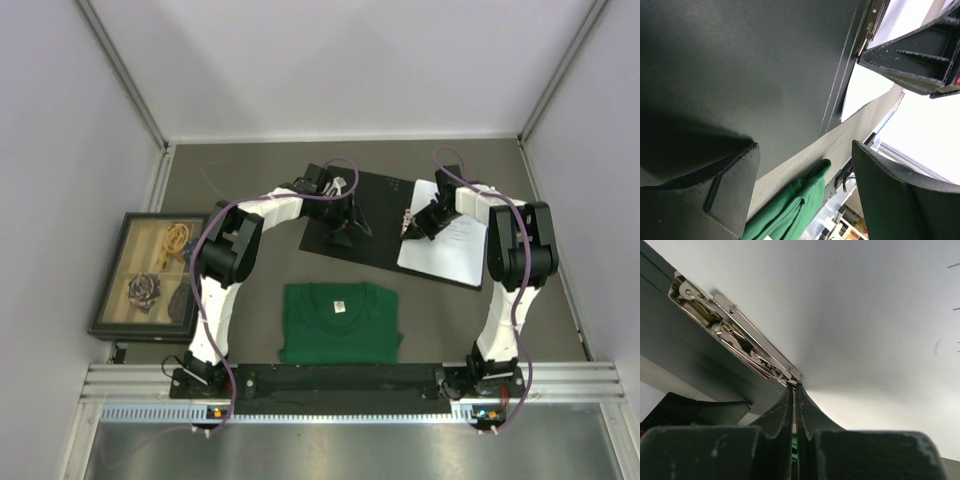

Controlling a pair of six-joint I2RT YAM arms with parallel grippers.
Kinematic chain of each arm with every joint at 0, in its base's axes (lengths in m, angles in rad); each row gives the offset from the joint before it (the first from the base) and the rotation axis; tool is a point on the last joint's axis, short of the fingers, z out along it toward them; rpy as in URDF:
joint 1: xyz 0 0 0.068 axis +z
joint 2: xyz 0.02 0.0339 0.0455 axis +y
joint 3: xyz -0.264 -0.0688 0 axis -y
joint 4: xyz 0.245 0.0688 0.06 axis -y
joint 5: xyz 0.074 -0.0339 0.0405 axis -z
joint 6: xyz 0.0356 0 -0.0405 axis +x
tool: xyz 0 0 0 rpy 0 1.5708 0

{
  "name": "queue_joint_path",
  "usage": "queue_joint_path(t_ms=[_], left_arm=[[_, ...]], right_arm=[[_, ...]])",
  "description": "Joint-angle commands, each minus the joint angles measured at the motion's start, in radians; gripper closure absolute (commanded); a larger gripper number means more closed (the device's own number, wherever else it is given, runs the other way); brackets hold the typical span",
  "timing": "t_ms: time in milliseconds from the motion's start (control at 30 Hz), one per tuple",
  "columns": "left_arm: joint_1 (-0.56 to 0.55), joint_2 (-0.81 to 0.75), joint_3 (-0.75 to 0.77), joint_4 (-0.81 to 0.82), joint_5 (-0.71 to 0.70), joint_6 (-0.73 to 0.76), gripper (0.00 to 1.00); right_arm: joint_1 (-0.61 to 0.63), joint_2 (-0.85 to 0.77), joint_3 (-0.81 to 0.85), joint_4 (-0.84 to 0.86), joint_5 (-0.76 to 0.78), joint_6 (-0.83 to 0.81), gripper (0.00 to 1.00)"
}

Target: Put the files into the folder

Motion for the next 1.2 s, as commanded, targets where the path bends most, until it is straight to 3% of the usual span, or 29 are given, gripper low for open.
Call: queue_joint_path(t_ms=[0, 200, 333, 800, 900, 1033, 1067, 1167], left_arm=[[-0.010, 0.059, -0.033, -0.075, -0.120, 0.064, 0.20], [-0.020, 0.048, -0.025, -0.062, -0.093, 0.095, 0.18], [-0.028, 0.035, -0.014, -0.068, -0.097, 0.121, 0.18], [-0.011, -0.068, 0.088, -0.157, -0.133, 0.253, 0.13], [0.012, -0.097, 0.104, -0.180, -0.163, 0.291, 0.11], [0.064, -0.129, 0.122, -0.201, -0.202, 0.323, 0.08], [0.078, -0.129, 0.122, -0.206, -0.177, 0.320, 0.02], [0.142, -0.145, 0.076, -0.200, -0.128, 0.287, 0.02]], right_arm=[[0.043, 0.127, 0.003, -0.053, 0.109, -0.061, 1.00], [0.054, 0.052, 0.039, -0.030, 0.077, -0.173, 1.00], [0.054, 0.038, 0.068, -0.030, 0.070, -0.225, 0.86], [0.052, -0.085, 0.119, -0.007, 0.010, -0.306, 0.76], [0.052, -0.134, 0.096, -0.007, -0.010, -0.350, 0.66], [0.055, -0.189, 0.088, -0.010, -0.010, -0.473, 0.42], [0.058, -0.188, 0.097, -0.017, -0.018, -0.507, 0.39], [0.101, -0.177, 0.148, -0.064, 0.002, -0.637, 0.34]])
